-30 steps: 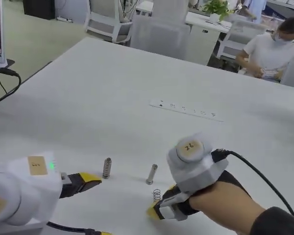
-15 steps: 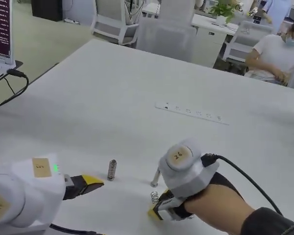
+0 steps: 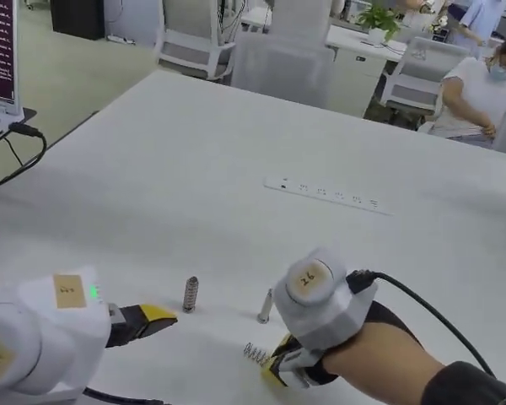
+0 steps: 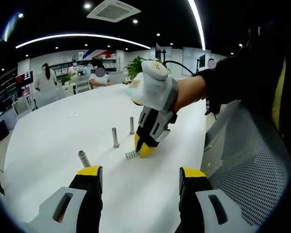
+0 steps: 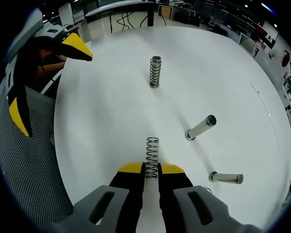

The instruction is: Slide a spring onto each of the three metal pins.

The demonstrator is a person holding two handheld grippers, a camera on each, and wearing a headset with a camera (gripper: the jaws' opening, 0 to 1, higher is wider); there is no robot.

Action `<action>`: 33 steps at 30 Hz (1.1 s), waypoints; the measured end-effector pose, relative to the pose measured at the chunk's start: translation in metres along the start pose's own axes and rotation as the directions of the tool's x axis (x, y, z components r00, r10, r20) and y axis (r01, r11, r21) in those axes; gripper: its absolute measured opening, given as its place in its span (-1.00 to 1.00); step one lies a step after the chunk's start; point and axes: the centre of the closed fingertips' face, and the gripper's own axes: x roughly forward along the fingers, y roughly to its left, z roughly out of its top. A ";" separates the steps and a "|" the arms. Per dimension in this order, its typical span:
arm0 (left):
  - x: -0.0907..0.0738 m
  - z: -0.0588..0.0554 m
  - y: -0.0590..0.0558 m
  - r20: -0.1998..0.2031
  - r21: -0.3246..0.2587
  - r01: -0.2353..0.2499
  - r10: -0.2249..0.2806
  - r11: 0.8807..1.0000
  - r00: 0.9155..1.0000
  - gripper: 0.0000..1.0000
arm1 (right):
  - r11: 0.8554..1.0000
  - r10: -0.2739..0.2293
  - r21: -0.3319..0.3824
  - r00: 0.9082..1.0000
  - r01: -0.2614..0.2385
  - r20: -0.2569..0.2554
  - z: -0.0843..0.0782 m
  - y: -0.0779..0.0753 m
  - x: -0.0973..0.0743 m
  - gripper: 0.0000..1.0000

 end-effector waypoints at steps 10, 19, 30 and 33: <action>0.000 -0.002 0.000 -0.012 0.029 0.016 -0.015 0.999 1.000 0.10 | 0.989 0.086 -0.122 0.995 -0.079 0.051 0.017 0.022 -0.022 -0.84; 0.003 0.001 -0.004 -0.005 0.069 0.063 -0.063 0.996 0.998 -0.18 | 0.932 0.243 -0.294 0.967 -0.213 0.069 0.027 0.053 -0.052 -0.84; 0.012 0.008 -0.027 -0.008 0.142 0.157 -0.158 0.977 0.987 -0.47 | 0.858 0.304 -0.441 0.952 -0.261 0.027 0.033 0.077 -0.074 -0.84; 0.013 0.010 -0.029 -0.003 0.152 0.166 -0.168 0.974 0.986 -0.55 | 0.842 0.314 -0.467 0.949 -0.270 0.017 0.034 0.082 -0.076 -0.84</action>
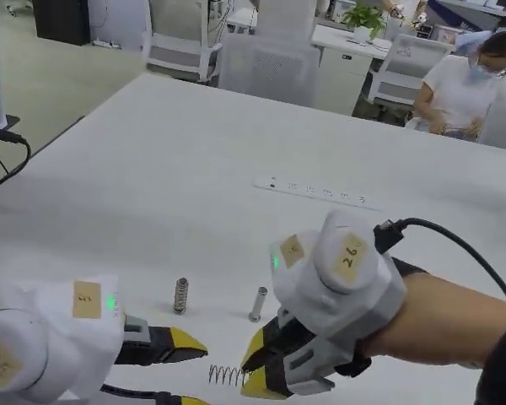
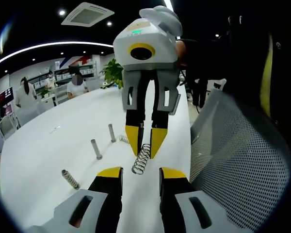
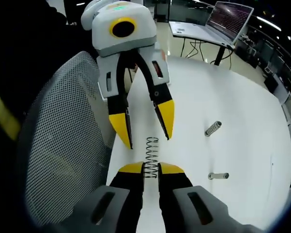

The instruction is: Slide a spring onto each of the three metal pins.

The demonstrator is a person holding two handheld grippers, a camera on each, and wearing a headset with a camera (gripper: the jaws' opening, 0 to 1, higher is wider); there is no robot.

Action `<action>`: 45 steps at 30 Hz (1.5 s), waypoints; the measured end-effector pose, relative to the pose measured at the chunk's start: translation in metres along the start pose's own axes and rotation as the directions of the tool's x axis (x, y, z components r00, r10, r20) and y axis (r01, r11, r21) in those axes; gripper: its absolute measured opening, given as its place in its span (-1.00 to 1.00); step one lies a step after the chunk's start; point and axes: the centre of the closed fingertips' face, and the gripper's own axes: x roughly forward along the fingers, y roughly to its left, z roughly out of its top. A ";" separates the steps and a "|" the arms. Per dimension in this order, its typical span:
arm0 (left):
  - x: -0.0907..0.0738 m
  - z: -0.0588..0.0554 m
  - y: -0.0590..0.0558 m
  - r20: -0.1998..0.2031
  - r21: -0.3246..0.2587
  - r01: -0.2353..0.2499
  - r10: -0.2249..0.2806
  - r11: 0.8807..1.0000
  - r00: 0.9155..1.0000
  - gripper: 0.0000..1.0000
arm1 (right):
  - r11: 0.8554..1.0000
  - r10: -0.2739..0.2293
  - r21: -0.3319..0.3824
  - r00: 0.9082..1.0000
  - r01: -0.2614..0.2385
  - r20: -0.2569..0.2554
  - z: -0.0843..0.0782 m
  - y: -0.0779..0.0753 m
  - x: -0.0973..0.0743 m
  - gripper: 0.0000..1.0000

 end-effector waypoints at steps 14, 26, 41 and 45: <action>0.003 0.004 -0.008 0.013 0.034 0.035 -0.035 0.999 0.999 -0.91 | 0.998 0.033 -0.056 0.999 -0.034 -0.011 0.005 0.010 -0.002 -0.84; 0.002 0.009 -0.013 0.027 0.027 0.066 -0.066 0.997 0.997 -0.94 | 0.999 0.040 -0.005 0.999 -0.040 0.018 0.005 0.012 -0.005 -0.81; -0.001 0.017 -0.010 0.065 0.014 0.061 -0.062 0.998 0.996 -0.94 | 0.996 -0.003 0.092 0.993 -0.008 0.117 0.000 0.007 -0.006 -0.82; -0.002 0.018 -0.007 0.073 0.005 0.053 -0.053 0.999 0.996 -0.94 | 0.996 -0.018 0.090 0.993 0.007 0.121 0.007 0.006 -0.015 -0.83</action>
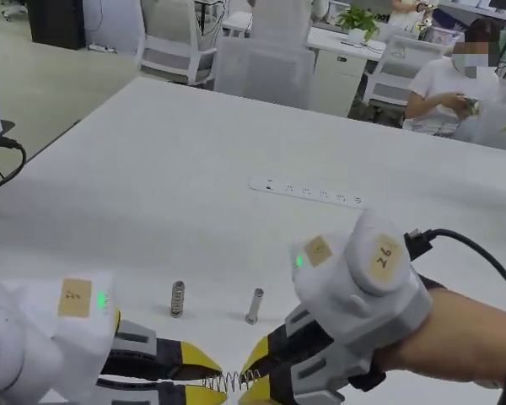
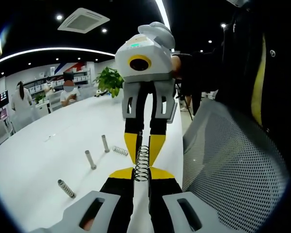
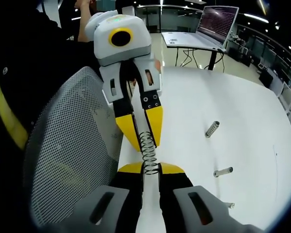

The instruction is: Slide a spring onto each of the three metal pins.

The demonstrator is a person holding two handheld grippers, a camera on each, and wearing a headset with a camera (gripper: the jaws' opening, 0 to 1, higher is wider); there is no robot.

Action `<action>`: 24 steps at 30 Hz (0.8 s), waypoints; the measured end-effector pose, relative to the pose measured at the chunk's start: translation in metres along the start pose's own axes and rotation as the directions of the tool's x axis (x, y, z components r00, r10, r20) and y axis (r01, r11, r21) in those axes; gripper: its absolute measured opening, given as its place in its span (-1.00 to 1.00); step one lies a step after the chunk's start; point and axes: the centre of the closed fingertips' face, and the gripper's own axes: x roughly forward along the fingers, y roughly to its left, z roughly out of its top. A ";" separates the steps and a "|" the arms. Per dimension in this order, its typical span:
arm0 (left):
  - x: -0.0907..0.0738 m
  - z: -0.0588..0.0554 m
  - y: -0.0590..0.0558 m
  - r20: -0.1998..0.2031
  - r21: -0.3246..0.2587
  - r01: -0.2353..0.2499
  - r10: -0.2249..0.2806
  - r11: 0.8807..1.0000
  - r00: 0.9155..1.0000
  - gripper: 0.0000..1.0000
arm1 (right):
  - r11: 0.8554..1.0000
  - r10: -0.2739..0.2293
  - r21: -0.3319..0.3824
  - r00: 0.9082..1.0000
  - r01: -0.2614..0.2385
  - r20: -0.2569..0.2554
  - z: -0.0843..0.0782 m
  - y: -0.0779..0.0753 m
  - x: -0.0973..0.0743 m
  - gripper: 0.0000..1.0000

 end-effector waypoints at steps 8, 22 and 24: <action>-0.001 0.000 0.002 0.001 -0.005 -0.012 0.012 1.000 1.000 -0.94 | 0.999 -0.015 -0.051 1.000 0.014 -0.007 0.015 0.002 -0.008 -0.83; 0.001 -0.002 0.000 -0.010 -0.004 -0.011 0.011 1.000 1.000 -0.95 | 0.994 0.000 -0.109 0.999 -0.004 -0.044 0.029 0.008 -0.009 -0.84; 0.001 -0.002 0.000 -0.012 -0.003 -0.012 0.012 1.000 1.000 -0.95 | 0.994 0.002 -0.113 0.998 -0.009 -0.055 0.030 0.007 -0.008 -0.84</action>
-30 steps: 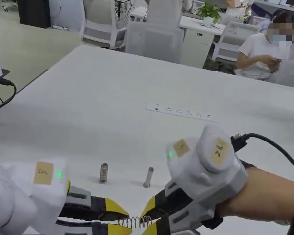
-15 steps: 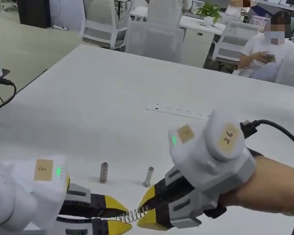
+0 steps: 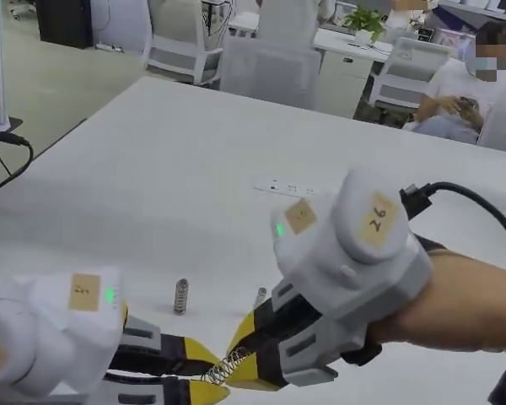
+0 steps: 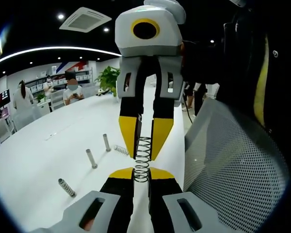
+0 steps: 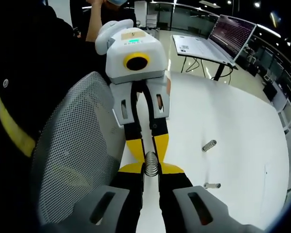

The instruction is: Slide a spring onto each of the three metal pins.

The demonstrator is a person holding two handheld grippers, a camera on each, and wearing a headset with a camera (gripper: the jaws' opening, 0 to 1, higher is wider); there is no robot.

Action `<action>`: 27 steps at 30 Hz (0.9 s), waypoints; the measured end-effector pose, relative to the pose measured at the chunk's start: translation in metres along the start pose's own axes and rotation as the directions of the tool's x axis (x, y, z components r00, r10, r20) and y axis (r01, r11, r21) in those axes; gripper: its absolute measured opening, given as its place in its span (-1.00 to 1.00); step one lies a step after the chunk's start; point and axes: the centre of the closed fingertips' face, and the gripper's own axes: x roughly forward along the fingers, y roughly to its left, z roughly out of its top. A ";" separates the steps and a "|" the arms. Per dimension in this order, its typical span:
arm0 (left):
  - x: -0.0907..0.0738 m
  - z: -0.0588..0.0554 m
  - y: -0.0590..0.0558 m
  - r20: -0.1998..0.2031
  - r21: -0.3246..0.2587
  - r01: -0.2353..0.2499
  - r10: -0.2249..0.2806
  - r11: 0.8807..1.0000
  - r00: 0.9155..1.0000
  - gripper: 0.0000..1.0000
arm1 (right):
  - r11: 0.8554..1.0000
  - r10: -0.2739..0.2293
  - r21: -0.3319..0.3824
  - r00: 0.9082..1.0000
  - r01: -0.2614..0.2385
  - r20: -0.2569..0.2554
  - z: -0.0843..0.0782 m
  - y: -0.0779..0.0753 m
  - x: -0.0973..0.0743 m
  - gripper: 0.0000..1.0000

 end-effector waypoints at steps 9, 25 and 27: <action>0.001 0.002 0.003 0.008 0.000 -0.008 0.008 1.000 1.000 -0.94 | 1.000 0.007 -0.011 1.000 -0.007 -0.023 0.006 -0.003 0.000 -0.84; 0.002 -0.001 0.009 0.007 -0.027 -0.024 0.024 0.999 1.000 -0.83 | 0.999 0.007 -0.037 0.997 -0.010 -0.075 0.006 -0.009 -0.001 -0.84; 0.002 -0.002 0.009 0.007 -0.029 -0.026 0.027 0.999 1.000 -0.82 | 0.999 0.003 -0.039 0.996 -0.006 -0.084 0.005 -0.011 -0.002 -0.84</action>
